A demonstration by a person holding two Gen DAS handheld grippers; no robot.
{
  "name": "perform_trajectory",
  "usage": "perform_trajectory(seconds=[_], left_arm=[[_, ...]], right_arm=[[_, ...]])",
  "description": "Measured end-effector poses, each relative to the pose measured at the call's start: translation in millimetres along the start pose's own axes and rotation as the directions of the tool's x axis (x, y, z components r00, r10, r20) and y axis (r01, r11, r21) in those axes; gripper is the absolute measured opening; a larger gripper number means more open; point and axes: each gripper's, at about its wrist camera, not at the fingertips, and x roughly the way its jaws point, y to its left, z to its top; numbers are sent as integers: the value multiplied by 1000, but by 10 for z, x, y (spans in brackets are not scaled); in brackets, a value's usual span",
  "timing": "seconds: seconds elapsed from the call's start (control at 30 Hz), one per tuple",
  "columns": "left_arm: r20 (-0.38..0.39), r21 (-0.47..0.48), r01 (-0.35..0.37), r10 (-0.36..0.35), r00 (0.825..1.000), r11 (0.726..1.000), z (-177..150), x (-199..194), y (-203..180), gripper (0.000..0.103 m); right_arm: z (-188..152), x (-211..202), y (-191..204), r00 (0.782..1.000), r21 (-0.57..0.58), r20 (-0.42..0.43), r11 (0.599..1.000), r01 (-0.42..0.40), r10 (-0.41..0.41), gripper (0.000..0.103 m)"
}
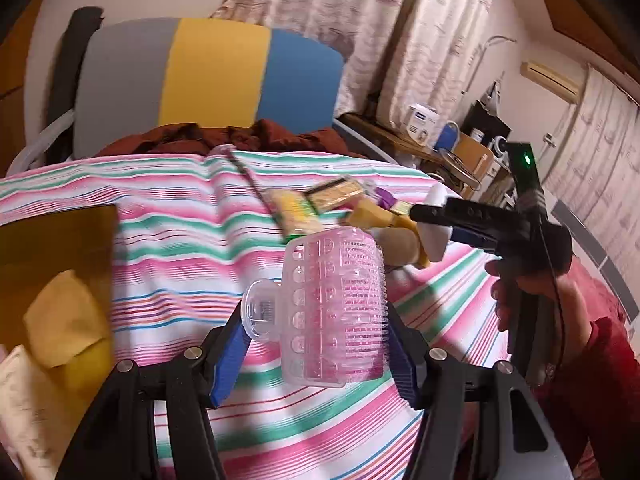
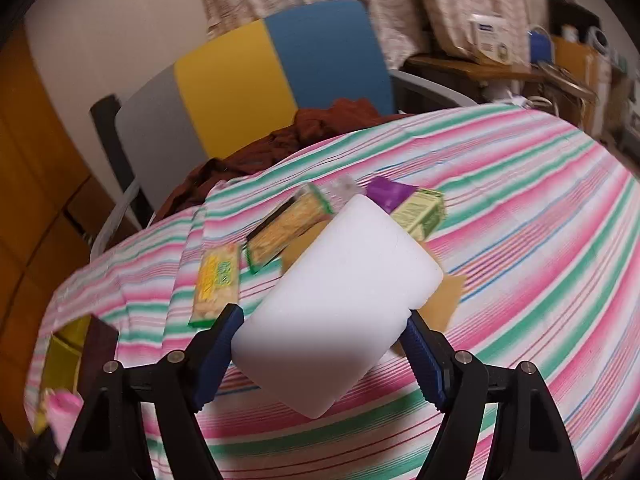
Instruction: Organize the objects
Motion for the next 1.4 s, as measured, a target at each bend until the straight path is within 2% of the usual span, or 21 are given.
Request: perform_trajectory(seconds=[0.17, 0.43, 0.67, 0.83, 0.93, 1.1, 1.4], left_arm=[[21, -49, -54, 55, 998, 997, -16, -271, 332, 63], [31, -121, -123, 127, 991, 985, -77, -643, 795, 63], [42, -143, -214, 222, 974, 966, -104, -870, 1130, 63], [33, -181, -249, 259, 965, 951, -127, -967, 1382, 63], [20, -193, -276, 285, 958, 941, -133, -1009, 1525, 63], [11, -226, -299, 310, 951, 927, -107, -1077, 1747, 63], [-5, -255, -334, 344, 939, 908, -141, -1122, 1972, 63]], right_arm=[[-53, -17, 206, 999, -45, 12, 999, -30, 31, 78], [-249, 16, 788, 991, -107, -38, 985, -133, 129, 78], [-397, -36, 1593, 966, -201, -80, 945, -258, 246, 79], [-526, -27, 2229, 941, -273, -128, 901, -336, 312, 79], [-620, 17, 2582, 934, -327, -157, 875, -357, 322, 79], [-704, 192, 2945, 925, -371, -207, 850, -374, 317, 79], [-785, 605, 3243, 934, -401, -255, 851, -339, 252, 80]])
